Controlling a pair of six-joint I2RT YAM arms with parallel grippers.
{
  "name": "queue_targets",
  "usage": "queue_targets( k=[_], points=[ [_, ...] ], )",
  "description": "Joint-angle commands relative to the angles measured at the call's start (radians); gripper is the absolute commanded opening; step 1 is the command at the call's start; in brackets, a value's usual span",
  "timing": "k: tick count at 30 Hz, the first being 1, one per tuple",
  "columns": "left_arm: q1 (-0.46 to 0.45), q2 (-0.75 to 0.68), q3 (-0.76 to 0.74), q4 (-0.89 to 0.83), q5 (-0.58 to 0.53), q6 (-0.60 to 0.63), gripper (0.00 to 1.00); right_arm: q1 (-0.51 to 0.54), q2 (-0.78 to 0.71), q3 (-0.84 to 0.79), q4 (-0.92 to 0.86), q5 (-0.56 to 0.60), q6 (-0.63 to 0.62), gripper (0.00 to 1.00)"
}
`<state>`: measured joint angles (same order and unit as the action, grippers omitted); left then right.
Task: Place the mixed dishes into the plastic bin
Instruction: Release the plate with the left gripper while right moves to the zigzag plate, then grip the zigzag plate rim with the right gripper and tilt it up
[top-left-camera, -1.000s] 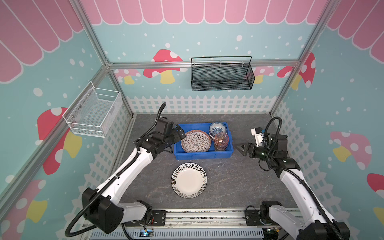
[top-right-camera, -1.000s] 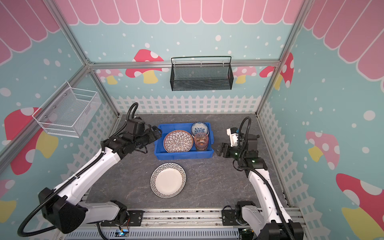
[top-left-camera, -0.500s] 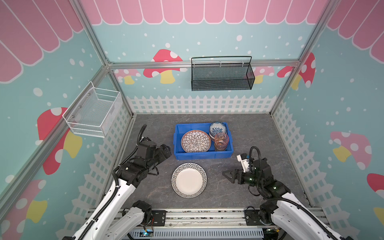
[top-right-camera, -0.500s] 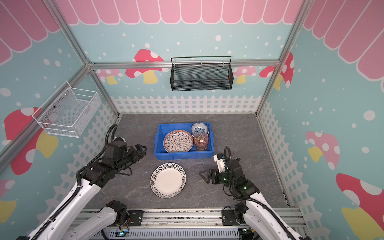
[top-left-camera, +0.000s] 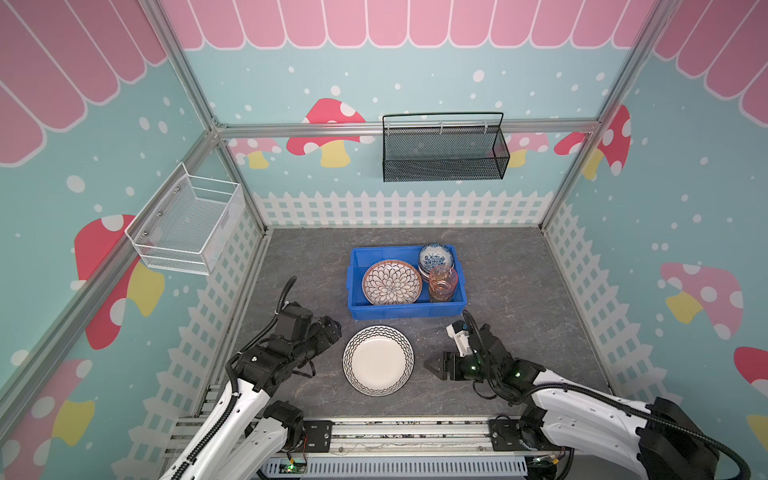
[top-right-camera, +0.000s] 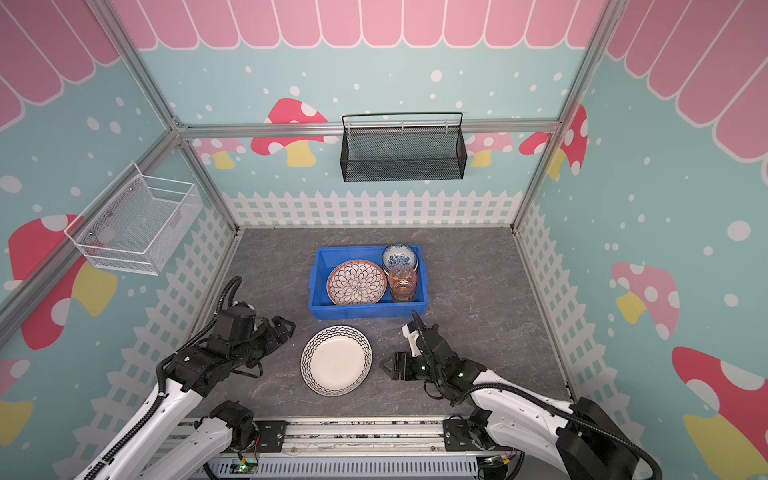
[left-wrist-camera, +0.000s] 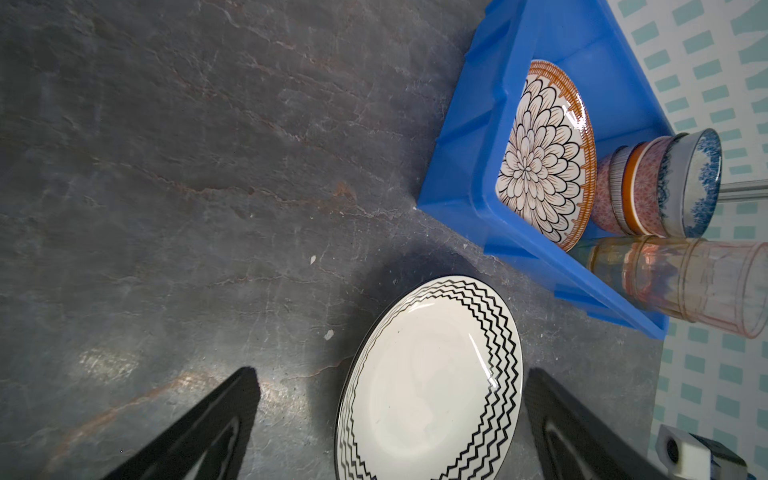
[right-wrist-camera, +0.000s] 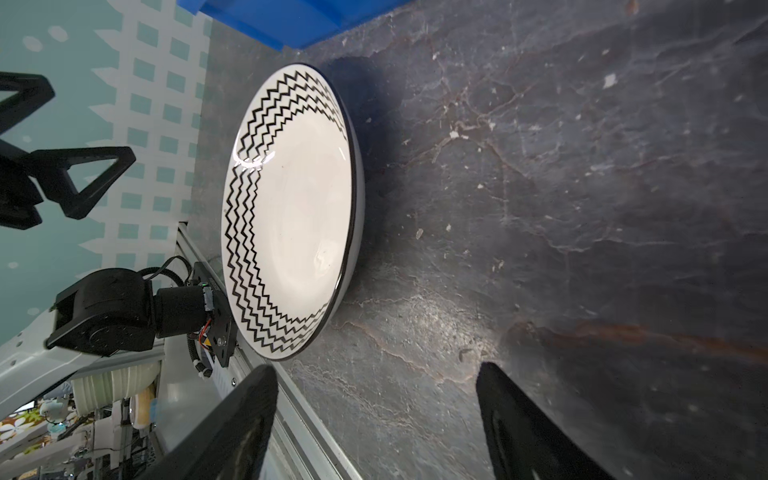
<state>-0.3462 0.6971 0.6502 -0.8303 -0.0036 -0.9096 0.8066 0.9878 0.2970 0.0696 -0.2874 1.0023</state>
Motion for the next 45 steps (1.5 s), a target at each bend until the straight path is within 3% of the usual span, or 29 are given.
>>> queue_targets(
  k=[1, 7, 12, 26, 45],
  points=[
    [0.007, -0.032, -0.028, -0.023, 0.015, -0.033, 1.00, 0.027, 0.051, 0.053, 0.079, 0.066, 0.045, 0.75],
    [0.007, -0.038, -0.050, -0.022, 0.008, -0.040, 1.00, 0.045, 0.148, 0.078, 0.151, 0.060, 0.059, 0.70],
    [0.007, -0.021, -0.054, -0.008, 0.007, -0.034, 1.00, 0.057, 0.234, 0.106, 0.197, 0.042, 0.064, 0.59],
    [0.013, 0.042, -0.049, 0.055, 0.017, -0.015, 1.00, 0.083, 0.432, 0.200, 0.221, 0.041, 0.070, 0.45],
    [0.041, 0.079, -0.069, 0.093, 0.047, -0.002, 1.00, 0.086, 0.523, 0.240, 0.227, 0.040, 0.061, 0.24]
  ],
)
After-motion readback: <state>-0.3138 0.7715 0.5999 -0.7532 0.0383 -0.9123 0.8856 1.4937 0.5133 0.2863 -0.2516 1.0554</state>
